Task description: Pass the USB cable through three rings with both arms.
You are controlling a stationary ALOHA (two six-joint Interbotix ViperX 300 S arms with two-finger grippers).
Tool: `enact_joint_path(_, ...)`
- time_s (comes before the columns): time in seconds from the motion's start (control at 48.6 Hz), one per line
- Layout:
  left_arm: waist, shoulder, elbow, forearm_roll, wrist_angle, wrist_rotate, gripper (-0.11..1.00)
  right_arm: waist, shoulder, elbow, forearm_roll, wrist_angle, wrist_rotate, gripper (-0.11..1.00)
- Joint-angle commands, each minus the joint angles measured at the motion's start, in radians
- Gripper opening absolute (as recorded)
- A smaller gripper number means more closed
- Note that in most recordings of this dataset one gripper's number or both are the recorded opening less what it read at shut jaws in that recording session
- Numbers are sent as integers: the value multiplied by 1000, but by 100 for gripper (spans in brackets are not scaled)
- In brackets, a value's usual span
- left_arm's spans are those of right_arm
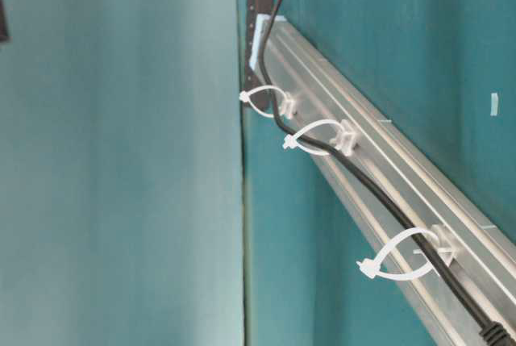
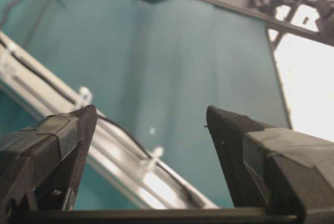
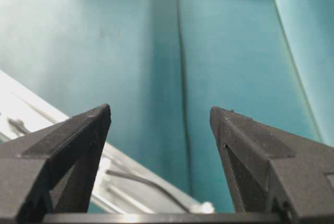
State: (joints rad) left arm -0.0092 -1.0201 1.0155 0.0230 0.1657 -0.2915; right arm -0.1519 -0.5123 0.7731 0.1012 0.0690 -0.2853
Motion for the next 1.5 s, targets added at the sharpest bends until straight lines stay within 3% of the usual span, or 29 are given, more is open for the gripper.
enact_joint_path(0.0, 21, -8, -18, 5, -3, 23, 92, -8, -34, 15, 0, -20, 72, 82)
enact_joint_path(0.165, 64, -43, -15, 5, 2, 75, 92, -26, -101, 51, 2, -21, 187, 82)
enact_joint_path(0.267, 87, -66, -11, 5, 2, 95, 92, -35, -152, 69, 0, -20, 224, 82)
enact_joint_path(0.802, 150, -138, -5, 5, 5, 152, 92, -54, -466, 221, 0, 91, 233, 82)
enact_joint_path(1.481, 150, -184, -11, 5, 60, 147, 91, -58, -554, 264, 0, 95, 232, 82)
